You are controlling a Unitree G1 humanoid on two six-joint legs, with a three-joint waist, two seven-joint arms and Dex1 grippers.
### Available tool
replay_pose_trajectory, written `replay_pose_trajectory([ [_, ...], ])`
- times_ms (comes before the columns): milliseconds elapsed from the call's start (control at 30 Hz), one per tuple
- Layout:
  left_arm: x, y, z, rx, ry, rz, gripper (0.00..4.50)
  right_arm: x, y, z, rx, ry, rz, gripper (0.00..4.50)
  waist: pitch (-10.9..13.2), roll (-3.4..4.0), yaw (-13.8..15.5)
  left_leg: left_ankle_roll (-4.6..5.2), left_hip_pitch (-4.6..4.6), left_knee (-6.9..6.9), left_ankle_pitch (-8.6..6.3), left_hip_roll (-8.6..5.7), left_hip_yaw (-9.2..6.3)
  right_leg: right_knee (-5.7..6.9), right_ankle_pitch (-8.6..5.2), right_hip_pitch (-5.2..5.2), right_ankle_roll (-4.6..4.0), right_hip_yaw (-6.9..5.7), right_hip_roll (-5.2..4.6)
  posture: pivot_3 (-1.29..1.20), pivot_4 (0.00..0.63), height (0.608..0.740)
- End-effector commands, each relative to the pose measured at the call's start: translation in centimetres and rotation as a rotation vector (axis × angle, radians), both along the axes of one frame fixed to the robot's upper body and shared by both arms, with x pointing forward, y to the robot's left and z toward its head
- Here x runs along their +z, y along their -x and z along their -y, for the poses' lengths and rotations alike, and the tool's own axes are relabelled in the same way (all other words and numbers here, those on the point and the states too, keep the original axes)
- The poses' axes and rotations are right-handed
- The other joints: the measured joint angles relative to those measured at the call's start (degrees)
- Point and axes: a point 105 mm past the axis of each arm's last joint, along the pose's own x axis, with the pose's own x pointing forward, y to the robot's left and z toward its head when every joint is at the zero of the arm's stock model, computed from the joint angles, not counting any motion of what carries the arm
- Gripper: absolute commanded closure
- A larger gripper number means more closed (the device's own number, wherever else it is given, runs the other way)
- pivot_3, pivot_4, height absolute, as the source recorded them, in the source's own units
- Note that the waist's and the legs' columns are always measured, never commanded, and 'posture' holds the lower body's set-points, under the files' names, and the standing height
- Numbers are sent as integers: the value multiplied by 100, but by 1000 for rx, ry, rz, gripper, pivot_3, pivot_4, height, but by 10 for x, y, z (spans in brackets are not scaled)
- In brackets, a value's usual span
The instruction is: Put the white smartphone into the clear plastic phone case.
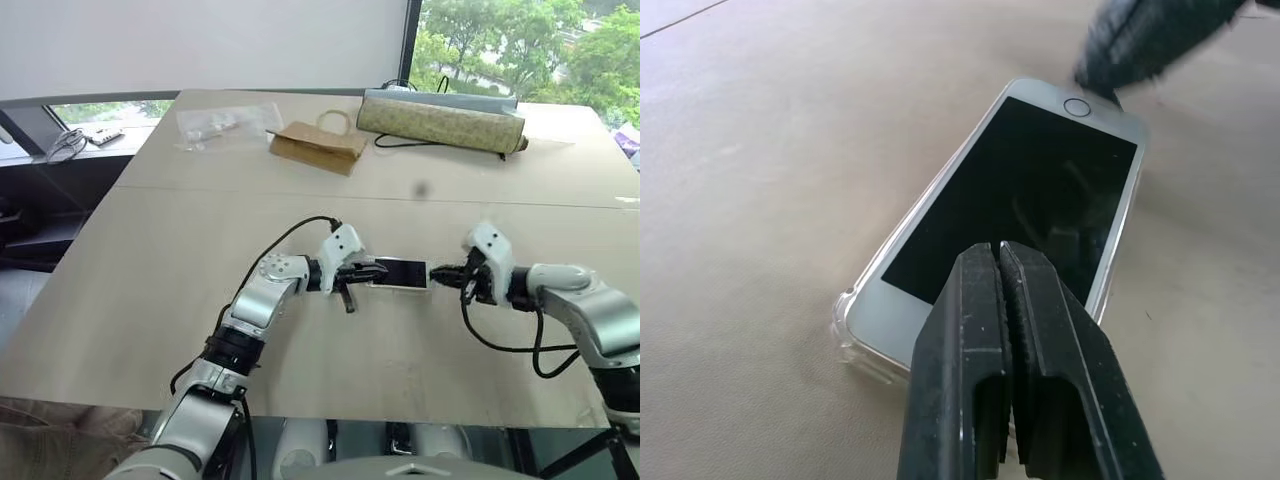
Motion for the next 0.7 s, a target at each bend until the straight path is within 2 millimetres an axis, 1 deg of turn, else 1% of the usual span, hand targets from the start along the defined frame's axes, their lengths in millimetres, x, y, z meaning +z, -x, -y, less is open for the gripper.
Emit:
replay_pose_trajectory([
  [33, 36, -6, -7, 58, 175, 39, 4390, 12, 0, 10, -37, 52, 76, 4500, 31, 1, -1, 0, -3, -3, 0, 0, 1, 0, 1, -4, 1, 1, 1, 0, 150, 740],
  [100, 46, -10, -17, 92, 208, 45, 4390, 13, 2, 11, -41, 56, 81, 4500, 48, -4, -1, 0, -21, -6, 0, 2, -1, 0, 1, -20, 2, 1, 6, 0, 150, 740],
  [133, 46, -9, -25, 105, 189, 50, 4390, 13, 3, 11, -42, 65, 87, 4500, 49, -2, -8, -1, -33, -5, 1, 2, -3, 0, 3, -32, 1, 0, 12, 0, 150, 740],
  [167, 45, -9, -31, 114, 170, 50, 4390, 13, 3, 12, -41, 76, 91, 4500, 50, 0, -10, -2, -47, -4, 2, 1, -1, 2, 6, -47, -1, 4, 38, 0, 150, 740],
  [267, 32, -6, -49, 140, 89, 29, 4390, 8, 5, 12, -32, 116, 92, 4500, 52, 3, -10, -3, -52, 0, 3, 3, 4, 2, 9, -53, -5, 11, 50, 0, 150, 740],
  [367, 19, 1, -57, 130, 30, -7, 4390, 6, 5, 10, -20, 126, 93, 4500, 58, 2, -4, -3, -54, 0, 2, 5, 4, 0, 3, -54, 4, 6, 48, 0, 150, 740],
  [467, 7, 5, -57, 108, -16, -28, 4390, 5, 6, 8, 0, 137, 94, 4500, 62, 1, 16, -2, -70, 7, 2, 5, 1, -2, 3, -62, 4, 5, 46, 0, 150, 740],
  [700, -7, 3, -37, 71, -47, -55, 4390, 2, 9, 5, 43, 181, 89, 4500, 61, 1, 18, -1, -74, 21, 2, 1, 1, 0, 4, -60, 6, 7, 42, 0, 150, 740],
])
